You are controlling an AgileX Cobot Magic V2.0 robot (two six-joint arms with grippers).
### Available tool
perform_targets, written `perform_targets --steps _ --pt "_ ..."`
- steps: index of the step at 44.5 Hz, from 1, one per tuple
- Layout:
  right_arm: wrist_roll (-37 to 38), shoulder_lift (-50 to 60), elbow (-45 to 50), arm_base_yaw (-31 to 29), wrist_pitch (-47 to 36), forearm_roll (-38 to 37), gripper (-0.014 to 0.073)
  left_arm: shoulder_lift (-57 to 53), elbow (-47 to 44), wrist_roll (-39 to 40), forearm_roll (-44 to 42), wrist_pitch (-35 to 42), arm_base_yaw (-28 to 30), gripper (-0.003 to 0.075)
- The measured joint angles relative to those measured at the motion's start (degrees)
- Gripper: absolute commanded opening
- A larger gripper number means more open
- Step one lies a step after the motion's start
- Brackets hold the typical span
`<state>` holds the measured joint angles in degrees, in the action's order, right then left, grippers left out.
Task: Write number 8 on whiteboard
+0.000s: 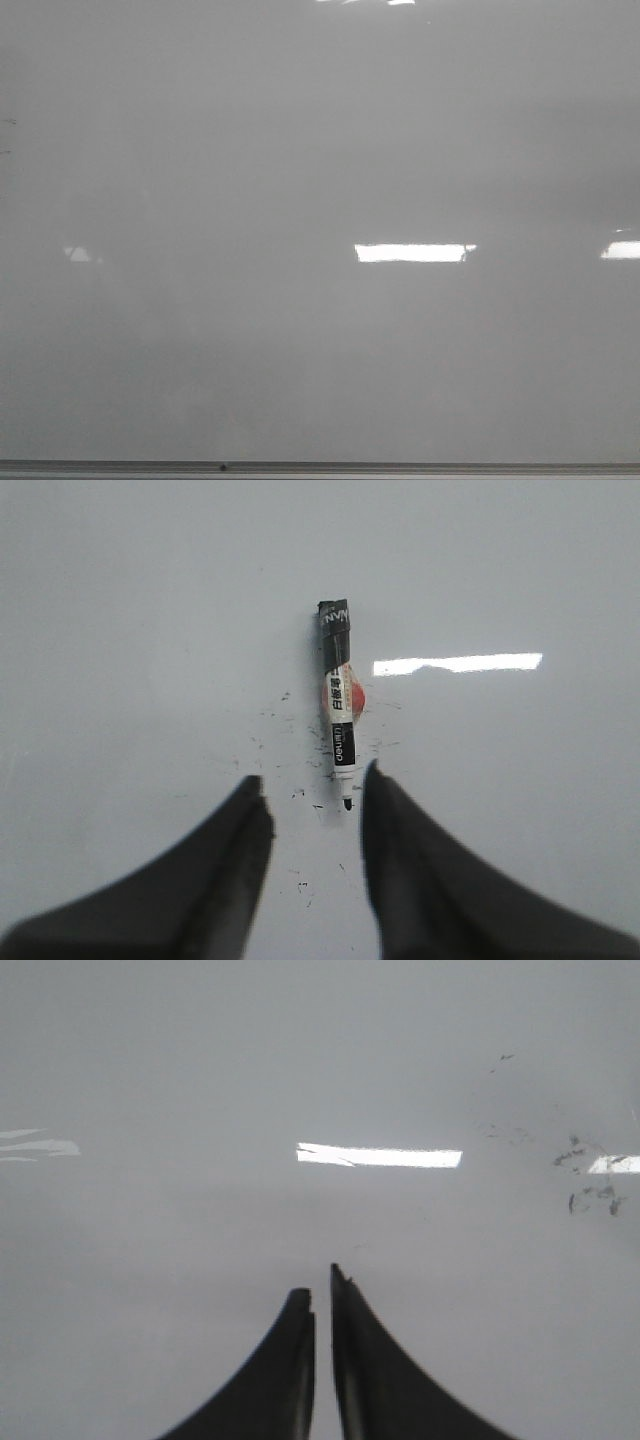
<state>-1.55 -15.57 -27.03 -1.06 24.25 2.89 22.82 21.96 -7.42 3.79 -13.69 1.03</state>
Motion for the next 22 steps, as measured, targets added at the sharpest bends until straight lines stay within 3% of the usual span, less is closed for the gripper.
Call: perform_targets --steps 3,7,15,22 --pt "0.0 0.0 0.0 0.0 0.0 0.0 0.0502 0.0 0.11 0.0 0.0 0.0 0.0 0.0701" --pt "0.0 0.0 0.0 0.0 0.0 0.0 0.0596 0.0 0.11 0.0 0.0 0.0 0.0 0.0687" --pt "0.0 0.0 0.0 0.0 0.0 0.0 0.0601 1.39 0.24 0.0 0.0 0.0 0.0 0.0652" --pt "0.0 0.0 0.0 0.0 0.0 0.0 0.0601 9.48 3.28 0.0 0.0 -1.04 -2.33 0.065"
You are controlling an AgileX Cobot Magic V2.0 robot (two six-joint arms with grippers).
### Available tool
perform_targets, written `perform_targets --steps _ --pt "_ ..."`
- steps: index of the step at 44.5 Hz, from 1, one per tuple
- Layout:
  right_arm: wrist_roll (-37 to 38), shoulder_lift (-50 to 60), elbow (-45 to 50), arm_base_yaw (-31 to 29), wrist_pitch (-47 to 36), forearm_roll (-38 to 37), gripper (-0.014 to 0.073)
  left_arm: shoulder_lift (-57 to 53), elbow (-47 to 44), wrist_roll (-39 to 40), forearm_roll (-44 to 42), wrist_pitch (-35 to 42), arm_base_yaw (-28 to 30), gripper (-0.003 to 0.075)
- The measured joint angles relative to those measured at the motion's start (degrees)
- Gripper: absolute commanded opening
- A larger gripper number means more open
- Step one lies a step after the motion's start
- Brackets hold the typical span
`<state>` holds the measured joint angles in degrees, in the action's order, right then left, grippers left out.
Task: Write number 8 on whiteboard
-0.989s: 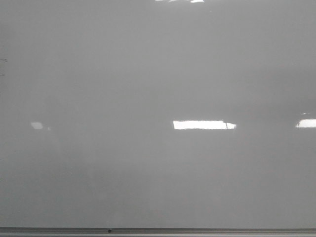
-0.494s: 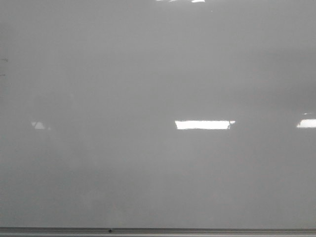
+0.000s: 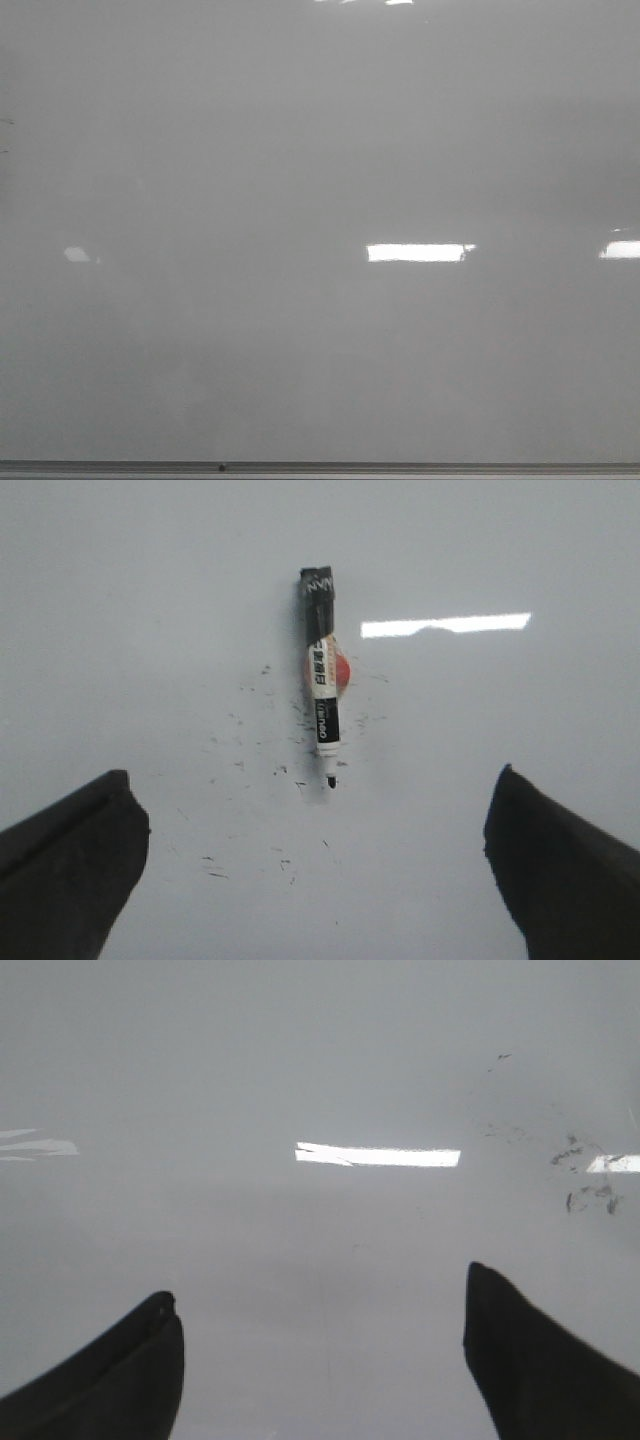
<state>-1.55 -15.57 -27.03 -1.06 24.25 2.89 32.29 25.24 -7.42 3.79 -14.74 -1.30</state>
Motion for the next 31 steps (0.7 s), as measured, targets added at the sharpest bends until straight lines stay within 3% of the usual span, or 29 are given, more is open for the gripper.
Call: perform_targets --steps 9,20,31 --pt "0.0 0.0 0.0 0.0 0.0 0.0 0.0602 15.16 6.46 0.27 0.0 -0.49 -4.36 0.065" --pt "0.0 0.0 0.0 0.0 0.0 0.0 0.0602 32.86 12.74 1.76 0.1 2.87 -2.57 0.065" --pt "0.0 0.0 0.0 0.0 0.03 0.0 0.0602 43.22 16.63 2.65 0.17 8.71 -0.4 0.0614"
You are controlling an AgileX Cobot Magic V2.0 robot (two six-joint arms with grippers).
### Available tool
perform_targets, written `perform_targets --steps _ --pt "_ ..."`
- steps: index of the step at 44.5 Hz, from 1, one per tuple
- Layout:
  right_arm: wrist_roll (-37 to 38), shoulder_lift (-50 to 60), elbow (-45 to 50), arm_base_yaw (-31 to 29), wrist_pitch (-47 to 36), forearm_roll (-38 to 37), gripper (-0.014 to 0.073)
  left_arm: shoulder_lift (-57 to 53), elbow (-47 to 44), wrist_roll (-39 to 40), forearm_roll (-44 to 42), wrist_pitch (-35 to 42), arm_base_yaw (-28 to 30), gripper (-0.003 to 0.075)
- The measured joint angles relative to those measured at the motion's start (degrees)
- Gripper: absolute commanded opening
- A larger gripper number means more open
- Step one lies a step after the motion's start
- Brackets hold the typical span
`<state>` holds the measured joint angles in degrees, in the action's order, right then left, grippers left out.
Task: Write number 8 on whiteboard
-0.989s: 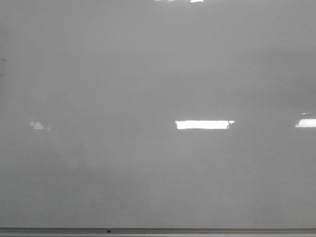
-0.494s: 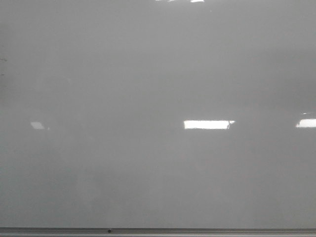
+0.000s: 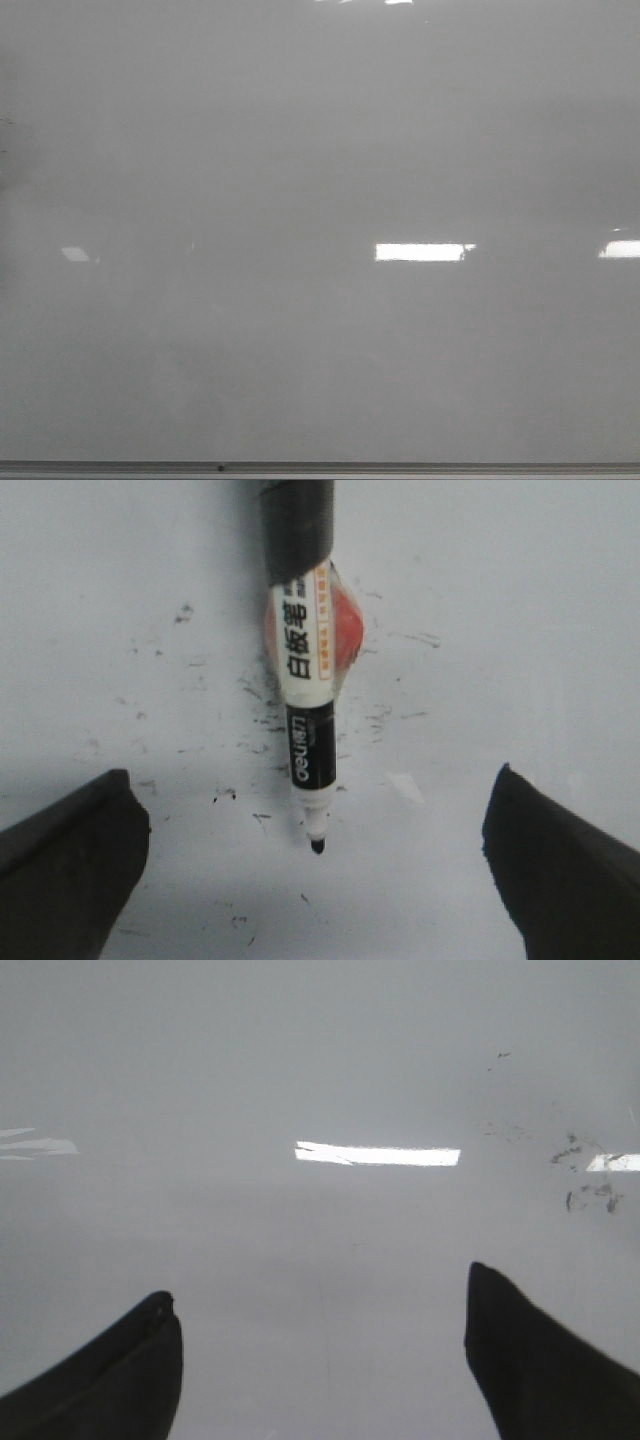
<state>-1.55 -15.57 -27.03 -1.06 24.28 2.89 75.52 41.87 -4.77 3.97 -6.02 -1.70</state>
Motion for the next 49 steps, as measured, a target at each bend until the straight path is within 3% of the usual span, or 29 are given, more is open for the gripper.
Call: perform_targets --steps 11,28,49 --pt "0.0 0.0 0.0 0.0 0.0 0.0 0.0602 6.32 0.45 0.13 0.0 6.33 -0.39 0.0507" --pt "0.0 0.0 0.0 0.0 0.0 0.0 0.0602 9.6 0.45 0.13 0.0 13.72 -0.39 0.0486" --pt "0.0 0.0 0.0 0.0 0.0 0.0 0.0602 9.6 0.45 0.13 0.0 14.07 -0.39 0.0197"
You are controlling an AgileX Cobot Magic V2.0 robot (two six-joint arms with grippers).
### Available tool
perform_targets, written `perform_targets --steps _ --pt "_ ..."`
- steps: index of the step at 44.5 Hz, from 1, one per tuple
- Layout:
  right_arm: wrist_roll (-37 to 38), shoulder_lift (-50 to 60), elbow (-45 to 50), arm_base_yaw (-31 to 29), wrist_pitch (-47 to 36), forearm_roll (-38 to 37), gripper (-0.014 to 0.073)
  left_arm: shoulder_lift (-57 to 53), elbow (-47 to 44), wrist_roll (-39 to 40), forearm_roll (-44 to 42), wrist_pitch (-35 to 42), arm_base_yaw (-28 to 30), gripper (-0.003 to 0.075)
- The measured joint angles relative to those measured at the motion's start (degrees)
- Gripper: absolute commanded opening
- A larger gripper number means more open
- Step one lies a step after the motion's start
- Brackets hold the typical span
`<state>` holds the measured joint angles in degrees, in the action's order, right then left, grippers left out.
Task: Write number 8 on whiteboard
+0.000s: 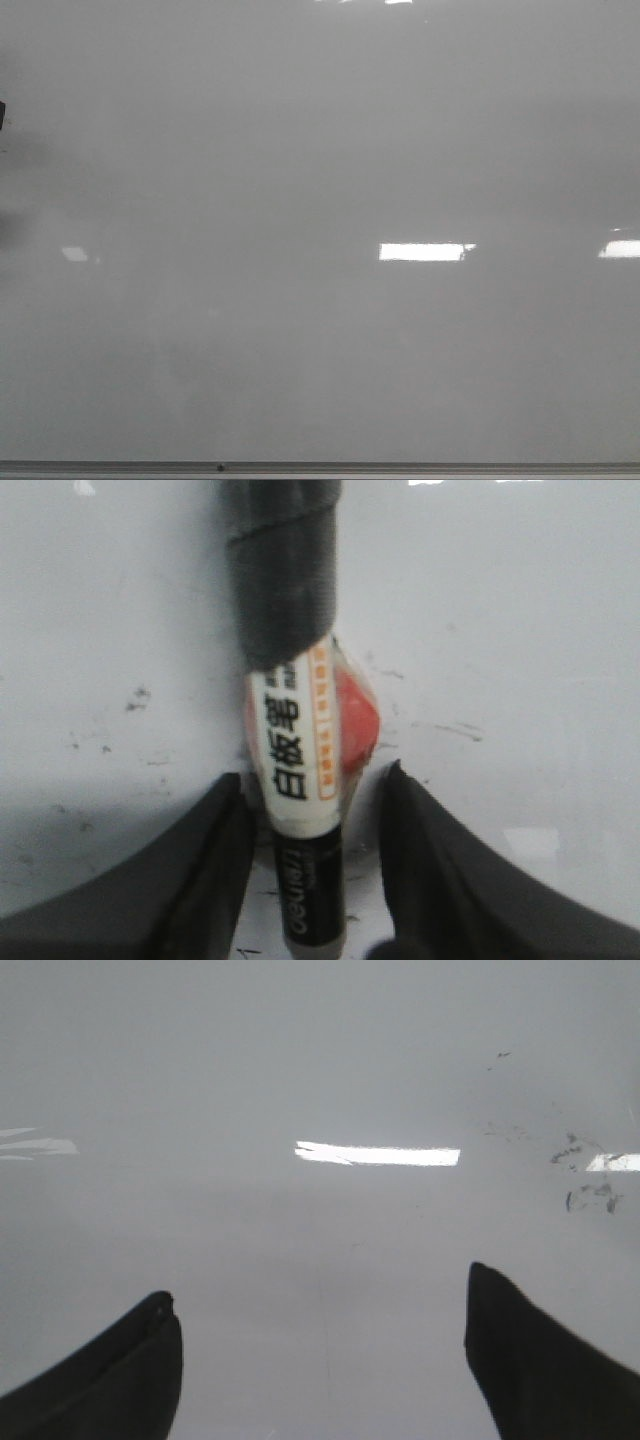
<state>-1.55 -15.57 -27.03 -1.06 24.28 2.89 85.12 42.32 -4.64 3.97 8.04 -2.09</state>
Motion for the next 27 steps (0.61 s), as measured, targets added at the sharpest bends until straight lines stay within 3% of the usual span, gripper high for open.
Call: perform_targets --steps 12,27 --pt "0.0 0.0 0.0 0.0 0.0 0.0 0.0602 0.0 0.0 0.0 0.0 0.0 0.0 0.0013" --pt "0.0 0.0 0.0 0.0 0.0 0.0 0.0602 -0.85 0.0 0.0 0.0 -2.01 0.0 -0.0002"
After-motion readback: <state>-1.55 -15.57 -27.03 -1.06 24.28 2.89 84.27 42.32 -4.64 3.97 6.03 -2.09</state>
